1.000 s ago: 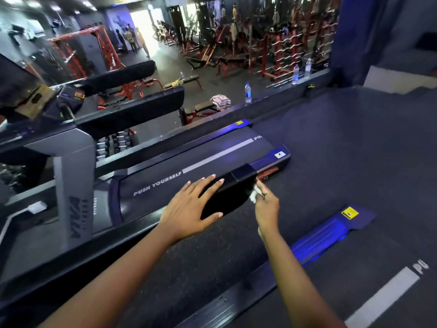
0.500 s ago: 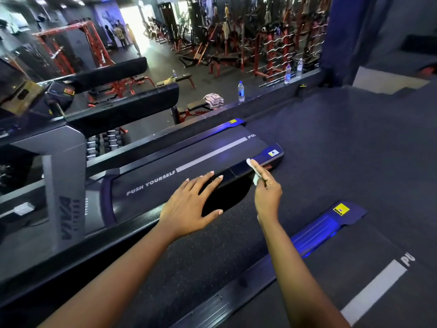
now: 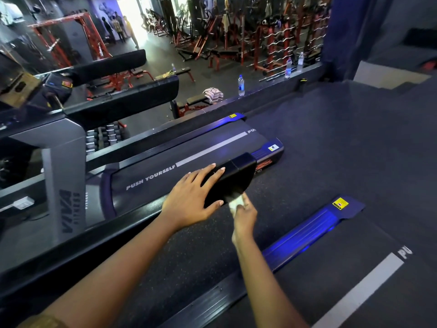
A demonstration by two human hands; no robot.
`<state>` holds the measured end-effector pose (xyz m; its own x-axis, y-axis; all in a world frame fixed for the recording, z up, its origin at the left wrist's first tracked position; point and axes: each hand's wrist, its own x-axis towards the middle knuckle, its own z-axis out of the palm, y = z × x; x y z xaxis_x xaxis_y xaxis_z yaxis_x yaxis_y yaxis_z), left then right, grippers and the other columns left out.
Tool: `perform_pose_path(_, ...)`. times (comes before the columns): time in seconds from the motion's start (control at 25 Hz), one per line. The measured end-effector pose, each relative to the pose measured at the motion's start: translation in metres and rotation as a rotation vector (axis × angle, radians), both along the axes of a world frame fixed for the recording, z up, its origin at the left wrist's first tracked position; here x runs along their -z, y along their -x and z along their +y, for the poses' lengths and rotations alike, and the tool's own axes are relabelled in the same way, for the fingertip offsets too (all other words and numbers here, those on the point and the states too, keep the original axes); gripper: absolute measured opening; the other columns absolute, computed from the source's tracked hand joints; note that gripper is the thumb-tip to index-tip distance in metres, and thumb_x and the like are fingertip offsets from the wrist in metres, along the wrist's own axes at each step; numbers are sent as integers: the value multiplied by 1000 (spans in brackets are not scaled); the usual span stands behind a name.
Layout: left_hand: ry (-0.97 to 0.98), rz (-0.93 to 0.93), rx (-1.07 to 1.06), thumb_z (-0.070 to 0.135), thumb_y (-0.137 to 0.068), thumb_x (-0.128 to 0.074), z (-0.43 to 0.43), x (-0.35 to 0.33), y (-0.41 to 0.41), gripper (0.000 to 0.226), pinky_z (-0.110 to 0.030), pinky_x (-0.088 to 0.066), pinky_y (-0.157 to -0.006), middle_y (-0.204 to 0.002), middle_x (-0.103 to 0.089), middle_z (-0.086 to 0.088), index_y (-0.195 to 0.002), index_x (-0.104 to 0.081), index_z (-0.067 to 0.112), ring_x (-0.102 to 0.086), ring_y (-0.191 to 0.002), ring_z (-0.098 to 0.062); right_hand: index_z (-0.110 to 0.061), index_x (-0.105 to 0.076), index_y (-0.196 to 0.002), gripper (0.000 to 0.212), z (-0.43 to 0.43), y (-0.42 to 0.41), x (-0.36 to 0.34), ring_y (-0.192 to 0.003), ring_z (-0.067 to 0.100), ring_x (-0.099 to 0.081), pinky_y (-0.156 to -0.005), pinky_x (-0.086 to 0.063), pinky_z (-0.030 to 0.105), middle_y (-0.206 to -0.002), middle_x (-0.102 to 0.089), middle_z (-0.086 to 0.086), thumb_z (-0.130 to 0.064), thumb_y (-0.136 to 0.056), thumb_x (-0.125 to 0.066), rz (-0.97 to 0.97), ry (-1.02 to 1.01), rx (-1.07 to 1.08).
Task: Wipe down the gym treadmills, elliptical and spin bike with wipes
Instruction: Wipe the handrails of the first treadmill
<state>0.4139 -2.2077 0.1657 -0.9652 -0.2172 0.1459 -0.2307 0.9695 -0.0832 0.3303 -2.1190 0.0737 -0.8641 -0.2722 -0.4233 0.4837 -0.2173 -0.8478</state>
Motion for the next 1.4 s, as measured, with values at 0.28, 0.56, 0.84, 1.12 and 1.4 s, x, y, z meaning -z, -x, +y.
perform_pose_path(0.28, -7, -23, 2, 65, -80, -14, 0, -2, -1, 79, -37, -20, -115, -158, -15, -1, -150, -1, 31, -27, -140, -22, -1, -52, -128, 51, 4, 0, -3, -96, 19, -55, -66, -46, 8, -120, -59, 17, 19, -85, -32, -99, 95, 210)
perform_pose_path(0.56, -24, -7, 6, 66, -79, -10, 0, -2, -1, 80, -36, -19, -115, -158, -13, 1, -151, -2, 31, -25, -140, -21, -16, -58, -126, 53, 14, 41, -49, -104, 16, -58, -93, -42, 23, -126, -59, 5, 12, -86, -39, 490, -254, 141)
perform_pose_path(0.84, -48, -18, -2, 71, -77, -7, 0, -5, -1, 84, -33, -20, -113, -158, -12, 2, -151, -4, 32, -25, -140, -19, -10, -56, -127, 43, 22, 10, -17, -114, 20, -55, -92, -38, 18, -129, -56, 7, 7, -90, -42, 208, -291, -13)
perform_pose_path(1.12, -142, -47, -3, 58, -93, -39, 2, -9, -2, 71, -37, -11, -118, -159, -9, 2, -151, -9, 30, -14, -144, -18, -9, -63, -119, 32, 64, 4, -17, -88, 15, -60, -81, -48, 29, -105, -68, 7, -6, -87, -58, 154, -276, -212)
perform_pose_path(1.4, -274, 81, 58, 52, -94, -34, 41, -4, -17, 61, -27, 9, -112, -156, -23, 1, -148, -25, 24, -11, -146, -16, -11, -66, -115, 31, 120, 16, -29, -90, 7, -54, -54, -35, 11, -111, -68, 7, -6, -86, -58, 467, -620, -358)
